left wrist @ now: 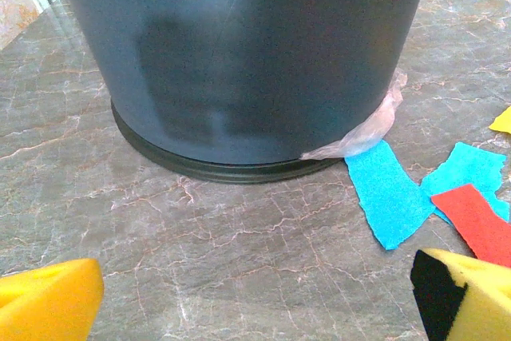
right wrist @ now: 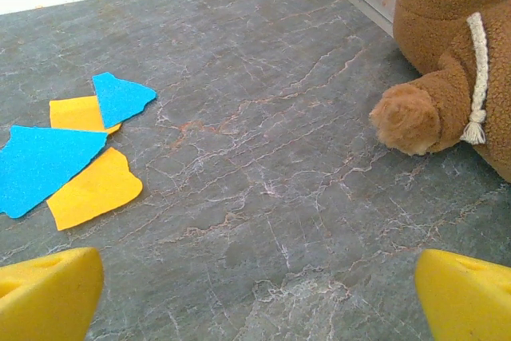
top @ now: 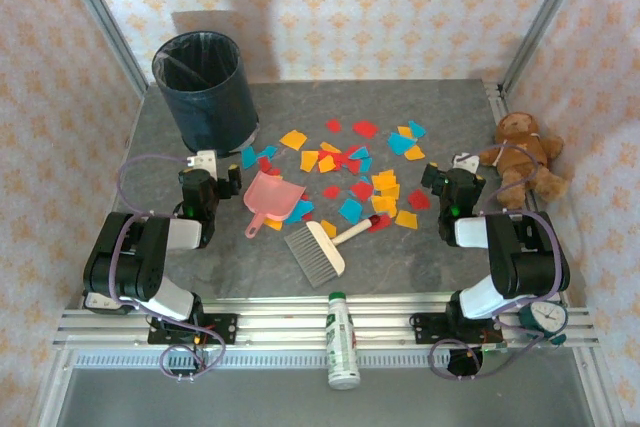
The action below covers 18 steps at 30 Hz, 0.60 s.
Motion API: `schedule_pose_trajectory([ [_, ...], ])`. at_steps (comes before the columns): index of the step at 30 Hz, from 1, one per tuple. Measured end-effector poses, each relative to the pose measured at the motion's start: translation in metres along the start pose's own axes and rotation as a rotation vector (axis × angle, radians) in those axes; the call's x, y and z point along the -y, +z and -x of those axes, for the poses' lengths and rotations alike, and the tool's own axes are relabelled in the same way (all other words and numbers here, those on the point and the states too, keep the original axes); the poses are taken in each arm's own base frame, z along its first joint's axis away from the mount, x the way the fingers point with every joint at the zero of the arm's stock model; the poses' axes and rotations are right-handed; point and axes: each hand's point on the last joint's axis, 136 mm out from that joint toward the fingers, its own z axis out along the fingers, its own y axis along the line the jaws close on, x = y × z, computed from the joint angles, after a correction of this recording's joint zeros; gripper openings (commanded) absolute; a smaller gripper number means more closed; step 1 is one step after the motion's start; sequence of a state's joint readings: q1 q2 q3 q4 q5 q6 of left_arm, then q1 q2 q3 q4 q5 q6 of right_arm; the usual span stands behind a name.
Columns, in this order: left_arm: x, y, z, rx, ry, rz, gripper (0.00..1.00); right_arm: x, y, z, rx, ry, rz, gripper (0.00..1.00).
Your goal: Sweep away the paper scraps from the table
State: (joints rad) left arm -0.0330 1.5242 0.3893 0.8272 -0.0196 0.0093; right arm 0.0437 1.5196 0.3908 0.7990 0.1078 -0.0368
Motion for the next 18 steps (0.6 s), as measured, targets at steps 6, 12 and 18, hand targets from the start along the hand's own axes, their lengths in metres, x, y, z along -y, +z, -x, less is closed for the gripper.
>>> schedule_pose_trajectory([
  [6,0.0,0.0,0.0,0.0,0.001,0.0,1.0,0.0,0.0,0.0,0.0,0.0,0.0,0.99],
  [12,0.0,0.0,0.0,0.002,0.015,0.0,1.0,0.0,0.0,0.0,-0.002,-0.001,0.0,0.99],
  [18,-0.005,-0.013,0.008,0.039,0.011,0.034,1.0,0.002,-0.005,0.005,-0.017,-0.002,-0.009,0.99],
])
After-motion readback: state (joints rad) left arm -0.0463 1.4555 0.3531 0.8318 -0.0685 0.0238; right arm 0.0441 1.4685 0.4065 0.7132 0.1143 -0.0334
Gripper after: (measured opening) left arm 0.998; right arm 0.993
